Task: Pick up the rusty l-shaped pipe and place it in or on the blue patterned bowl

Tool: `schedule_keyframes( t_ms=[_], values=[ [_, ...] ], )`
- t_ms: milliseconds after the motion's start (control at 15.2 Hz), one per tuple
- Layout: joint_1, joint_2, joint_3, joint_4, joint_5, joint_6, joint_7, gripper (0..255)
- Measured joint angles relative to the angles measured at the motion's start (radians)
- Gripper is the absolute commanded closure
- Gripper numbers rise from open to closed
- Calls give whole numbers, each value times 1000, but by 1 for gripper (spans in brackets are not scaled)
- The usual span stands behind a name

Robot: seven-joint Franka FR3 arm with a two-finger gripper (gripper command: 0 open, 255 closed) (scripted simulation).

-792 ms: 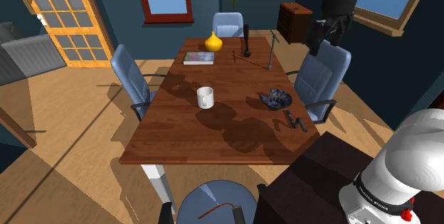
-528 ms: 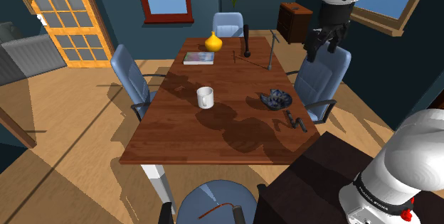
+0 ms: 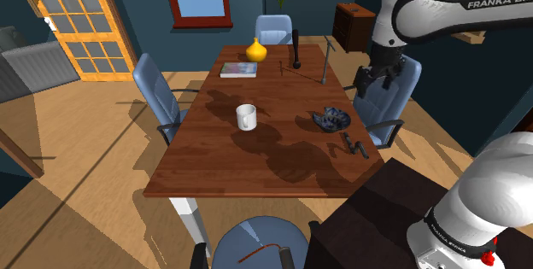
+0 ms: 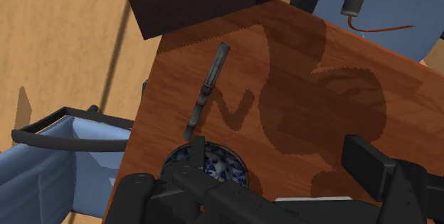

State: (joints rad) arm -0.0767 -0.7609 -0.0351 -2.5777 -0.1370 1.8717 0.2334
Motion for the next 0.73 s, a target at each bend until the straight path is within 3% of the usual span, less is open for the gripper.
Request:
schedule_keyframes(
  t_ms=[726],
  values=[
    [-90,249,-70,-193,-46,464,98,0]
  ],
)
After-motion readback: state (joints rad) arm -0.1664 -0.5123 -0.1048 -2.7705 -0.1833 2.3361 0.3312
